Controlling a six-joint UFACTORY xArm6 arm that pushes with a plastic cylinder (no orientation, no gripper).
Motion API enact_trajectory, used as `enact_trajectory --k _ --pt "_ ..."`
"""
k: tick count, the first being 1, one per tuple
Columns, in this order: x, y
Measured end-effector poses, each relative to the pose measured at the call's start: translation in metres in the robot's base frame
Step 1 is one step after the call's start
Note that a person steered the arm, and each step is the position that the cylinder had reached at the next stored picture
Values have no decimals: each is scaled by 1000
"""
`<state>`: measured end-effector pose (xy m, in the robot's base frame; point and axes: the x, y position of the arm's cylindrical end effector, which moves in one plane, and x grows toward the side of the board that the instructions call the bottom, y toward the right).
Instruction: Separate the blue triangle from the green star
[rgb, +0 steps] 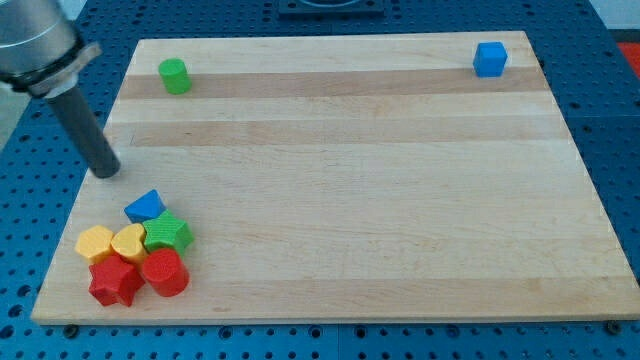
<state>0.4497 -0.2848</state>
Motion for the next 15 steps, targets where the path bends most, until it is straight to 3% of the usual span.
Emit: enact_trajectory --k 2,6,8,10,12,13,14,15 --pt "59 -18" --pt "88 45" --pt "74 91" --pt "28 57" --pt "22 24" --pt "48 35" --pt "63 83" --pt "36 126"
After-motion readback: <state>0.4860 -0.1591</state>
